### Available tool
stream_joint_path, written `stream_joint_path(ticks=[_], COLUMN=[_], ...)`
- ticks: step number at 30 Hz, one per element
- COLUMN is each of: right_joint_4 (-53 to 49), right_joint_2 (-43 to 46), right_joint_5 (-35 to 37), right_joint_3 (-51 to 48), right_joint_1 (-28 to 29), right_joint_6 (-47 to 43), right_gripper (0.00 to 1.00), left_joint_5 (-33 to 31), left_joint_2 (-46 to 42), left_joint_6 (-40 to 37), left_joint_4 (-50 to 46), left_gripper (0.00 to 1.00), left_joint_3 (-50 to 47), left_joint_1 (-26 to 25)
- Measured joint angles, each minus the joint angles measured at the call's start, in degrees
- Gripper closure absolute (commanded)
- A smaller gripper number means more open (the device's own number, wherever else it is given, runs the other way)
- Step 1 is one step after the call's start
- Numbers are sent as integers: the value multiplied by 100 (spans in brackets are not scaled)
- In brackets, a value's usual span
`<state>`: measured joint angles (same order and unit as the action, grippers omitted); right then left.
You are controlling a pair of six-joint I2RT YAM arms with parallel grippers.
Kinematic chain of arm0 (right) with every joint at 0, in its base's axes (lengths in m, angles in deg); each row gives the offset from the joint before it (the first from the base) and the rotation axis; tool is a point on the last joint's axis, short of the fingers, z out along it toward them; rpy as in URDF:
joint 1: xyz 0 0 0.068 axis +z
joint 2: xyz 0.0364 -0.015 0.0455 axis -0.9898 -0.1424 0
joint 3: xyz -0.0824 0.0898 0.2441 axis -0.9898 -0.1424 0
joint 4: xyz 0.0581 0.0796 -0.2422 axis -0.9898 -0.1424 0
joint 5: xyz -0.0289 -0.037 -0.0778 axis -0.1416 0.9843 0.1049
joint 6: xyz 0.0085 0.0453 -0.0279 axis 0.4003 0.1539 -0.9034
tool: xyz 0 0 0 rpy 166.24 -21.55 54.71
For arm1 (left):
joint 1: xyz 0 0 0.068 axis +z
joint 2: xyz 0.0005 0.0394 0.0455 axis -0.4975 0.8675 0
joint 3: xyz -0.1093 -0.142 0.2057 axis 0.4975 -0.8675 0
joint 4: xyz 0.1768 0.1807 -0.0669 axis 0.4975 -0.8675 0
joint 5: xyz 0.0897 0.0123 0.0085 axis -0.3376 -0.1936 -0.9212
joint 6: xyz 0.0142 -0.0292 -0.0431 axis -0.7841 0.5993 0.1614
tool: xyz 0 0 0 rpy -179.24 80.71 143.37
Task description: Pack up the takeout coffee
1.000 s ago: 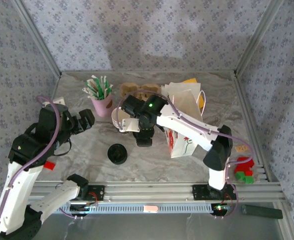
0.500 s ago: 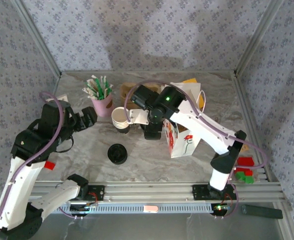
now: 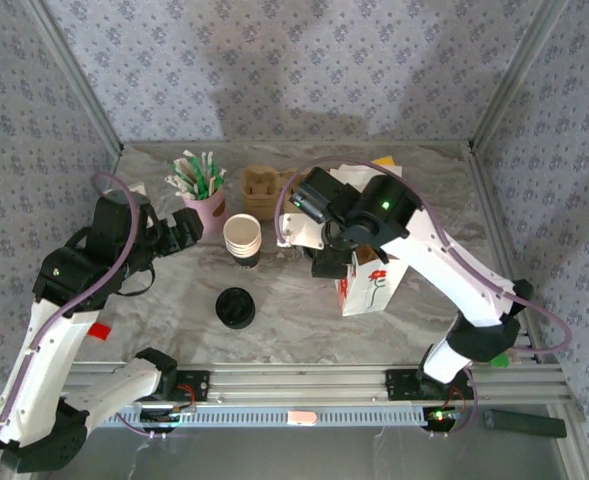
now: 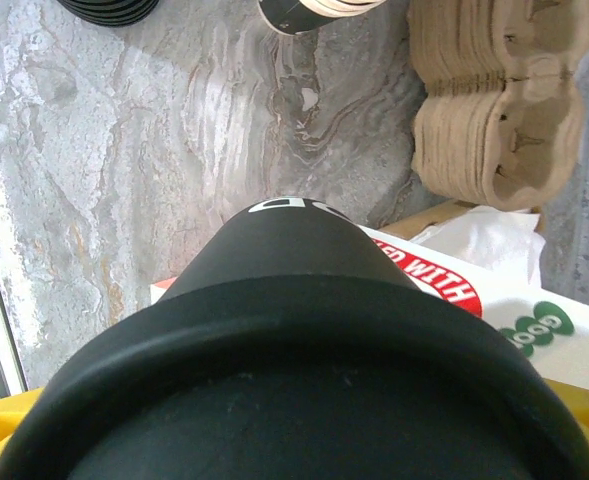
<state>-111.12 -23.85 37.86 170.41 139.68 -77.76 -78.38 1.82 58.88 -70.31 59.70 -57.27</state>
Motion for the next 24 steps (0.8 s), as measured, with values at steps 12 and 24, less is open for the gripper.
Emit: stream_joint_path(ticks=[12,24], right_joint_4=[-151,-271], right_joint_2=[636,1309], right_joint_5=[280,271], right_joint_3=[0,-345], right_joint_1=[151,-68], right_joint_6=[221,367], right_gripper=[10,11], left_joint_5=[2,-214], left_joint_2=[107,315], left_joint_6=[20,90], left_joint_4=[31,92], left_gripper=[0,0], left_joint_3=[105,323], left_joint_1=[-258,-686])
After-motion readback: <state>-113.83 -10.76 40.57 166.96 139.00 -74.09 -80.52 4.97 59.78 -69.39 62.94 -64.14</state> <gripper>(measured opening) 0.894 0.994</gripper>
